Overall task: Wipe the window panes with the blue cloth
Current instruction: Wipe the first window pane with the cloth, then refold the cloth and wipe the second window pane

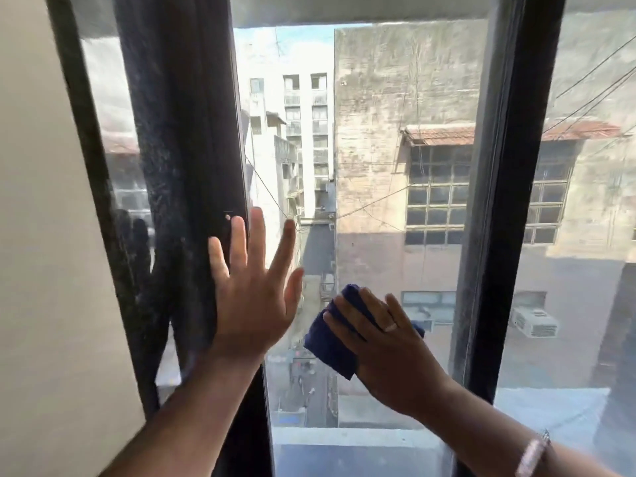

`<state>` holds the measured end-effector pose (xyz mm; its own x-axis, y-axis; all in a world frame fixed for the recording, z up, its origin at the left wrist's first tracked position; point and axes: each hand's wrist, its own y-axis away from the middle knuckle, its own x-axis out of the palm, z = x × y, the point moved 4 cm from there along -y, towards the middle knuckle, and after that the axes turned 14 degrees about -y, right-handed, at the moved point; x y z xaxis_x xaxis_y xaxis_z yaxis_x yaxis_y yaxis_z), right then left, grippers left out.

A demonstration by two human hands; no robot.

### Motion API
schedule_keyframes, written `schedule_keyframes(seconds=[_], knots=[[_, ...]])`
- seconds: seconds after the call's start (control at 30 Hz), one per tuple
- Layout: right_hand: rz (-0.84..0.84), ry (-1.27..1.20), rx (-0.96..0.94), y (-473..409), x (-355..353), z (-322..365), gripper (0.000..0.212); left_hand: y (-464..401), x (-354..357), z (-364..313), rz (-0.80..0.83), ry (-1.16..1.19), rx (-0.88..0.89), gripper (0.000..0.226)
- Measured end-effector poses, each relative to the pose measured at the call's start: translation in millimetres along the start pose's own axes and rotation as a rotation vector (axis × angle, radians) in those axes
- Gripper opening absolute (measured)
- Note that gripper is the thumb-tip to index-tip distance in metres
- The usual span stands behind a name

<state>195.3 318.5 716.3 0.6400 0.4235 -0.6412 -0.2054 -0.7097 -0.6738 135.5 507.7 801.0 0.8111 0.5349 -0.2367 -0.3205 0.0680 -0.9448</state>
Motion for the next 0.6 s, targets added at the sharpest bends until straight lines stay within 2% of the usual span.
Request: schedule_keyframes(seconds=[0.07, 0.13, 0.3, 0.43, 0.53, 0.6], knots=[[-0.076, 0.044, 0.117, -2.8, -9.4, -12.6, 0.071, 22.1, -8.7, -14.2, 0.001, 0.037, 0.136, 0.061], [-0.140, 0.042, 0.202, -6.3, -18.1, -21.7, 0.077, 36.4, -16.0, -27.2, 0.019, 0.045, 0.193, 0.060], [-0.322, -0.120, 0.271, -10.6, -37.6, -23.4, 0.066, 20.1, -34.4, -44.1, -0.004, 0.210, 0.139, 0.052], [-0.347, -0.274, 0.430, -12.5, -59.1, -25.5, 0.080, 9.3, -48.1, -55.2, 0.052, 0.276, 0.173, 0.037], [-0.312, -0.377, 0.477, -4.7, -78.6, -37.1, 0.061, -2.3, -60.2, -67.6, 0.236, 0.514, 0.170, 0.040], [-0.319, -0.430, 0.515, 9.2, -94.3, -53.0, 0.052, -13.3, -72.6, -82.8, 0.303, 0.689, 0.197, 0.043]])
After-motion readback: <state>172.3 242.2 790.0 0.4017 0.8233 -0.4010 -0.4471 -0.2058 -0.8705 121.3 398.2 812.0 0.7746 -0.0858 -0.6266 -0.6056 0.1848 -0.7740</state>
